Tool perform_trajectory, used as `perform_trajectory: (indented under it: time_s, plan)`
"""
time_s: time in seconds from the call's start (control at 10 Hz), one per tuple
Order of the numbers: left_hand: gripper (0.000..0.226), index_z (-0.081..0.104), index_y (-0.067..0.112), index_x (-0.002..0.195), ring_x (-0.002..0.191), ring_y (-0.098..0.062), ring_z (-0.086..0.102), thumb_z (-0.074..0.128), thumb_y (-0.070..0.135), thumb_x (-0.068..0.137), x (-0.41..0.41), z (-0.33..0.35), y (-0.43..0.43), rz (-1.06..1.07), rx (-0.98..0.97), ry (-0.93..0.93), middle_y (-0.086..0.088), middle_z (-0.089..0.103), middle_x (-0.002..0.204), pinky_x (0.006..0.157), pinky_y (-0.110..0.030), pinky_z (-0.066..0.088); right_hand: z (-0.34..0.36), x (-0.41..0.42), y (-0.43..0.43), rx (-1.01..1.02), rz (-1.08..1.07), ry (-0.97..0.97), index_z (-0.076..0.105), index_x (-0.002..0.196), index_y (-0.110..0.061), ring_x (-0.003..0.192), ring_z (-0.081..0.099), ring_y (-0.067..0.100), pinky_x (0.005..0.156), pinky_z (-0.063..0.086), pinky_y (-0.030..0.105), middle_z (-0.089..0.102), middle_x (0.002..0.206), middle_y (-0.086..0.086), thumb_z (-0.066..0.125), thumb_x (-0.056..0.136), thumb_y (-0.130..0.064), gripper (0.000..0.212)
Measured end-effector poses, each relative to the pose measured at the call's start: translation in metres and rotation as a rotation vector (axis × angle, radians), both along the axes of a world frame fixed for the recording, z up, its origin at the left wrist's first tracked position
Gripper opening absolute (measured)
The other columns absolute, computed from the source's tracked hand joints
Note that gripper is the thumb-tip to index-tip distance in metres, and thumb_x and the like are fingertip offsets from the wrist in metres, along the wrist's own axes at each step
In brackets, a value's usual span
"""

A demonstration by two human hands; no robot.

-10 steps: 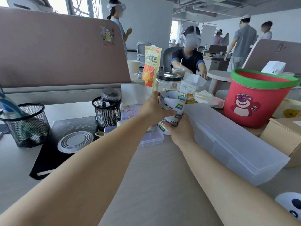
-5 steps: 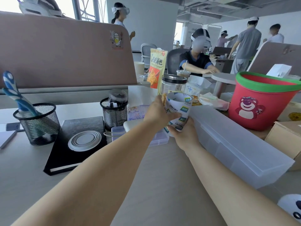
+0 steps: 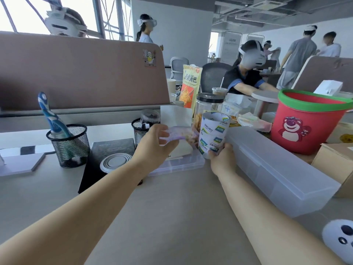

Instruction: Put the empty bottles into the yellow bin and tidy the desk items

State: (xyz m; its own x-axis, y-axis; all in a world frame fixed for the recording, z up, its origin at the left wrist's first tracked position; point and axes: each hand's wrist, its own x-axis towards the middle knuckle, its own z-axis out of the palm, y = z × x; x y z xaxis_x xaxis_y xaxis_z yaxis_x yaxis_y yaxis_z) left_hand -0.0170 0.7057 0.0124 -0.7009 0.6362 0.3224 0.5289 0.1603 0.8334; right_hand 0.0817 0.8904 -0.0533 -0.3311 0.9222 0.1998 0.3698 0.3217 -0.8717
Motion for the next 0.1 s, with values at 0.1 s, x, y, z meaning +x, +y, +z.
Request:
perform_trajectory:
  time_s: [0.1]
  plan:
    - [0.044, 0.050, 0.020, 0.123, 0.088, -0.007, 0.062, 0.068, 0.029, 0.084, -0.0047, -0.0022, -0.0137, 0.066, 0.007, -0.002, 0.008, 0.062, 0.110, 0.065, -0.019, 0.046, -0.0011, 0.0030, 0.0007, -0.020, 0.004, 0.017, 0.045, 0.108, -0.006, 0.100, 0.059, 0.035, 0.073, 0.043, 0.034, 0.058, 0.109, 0.014, 0.065, 0.086, -0.019, 0.033]
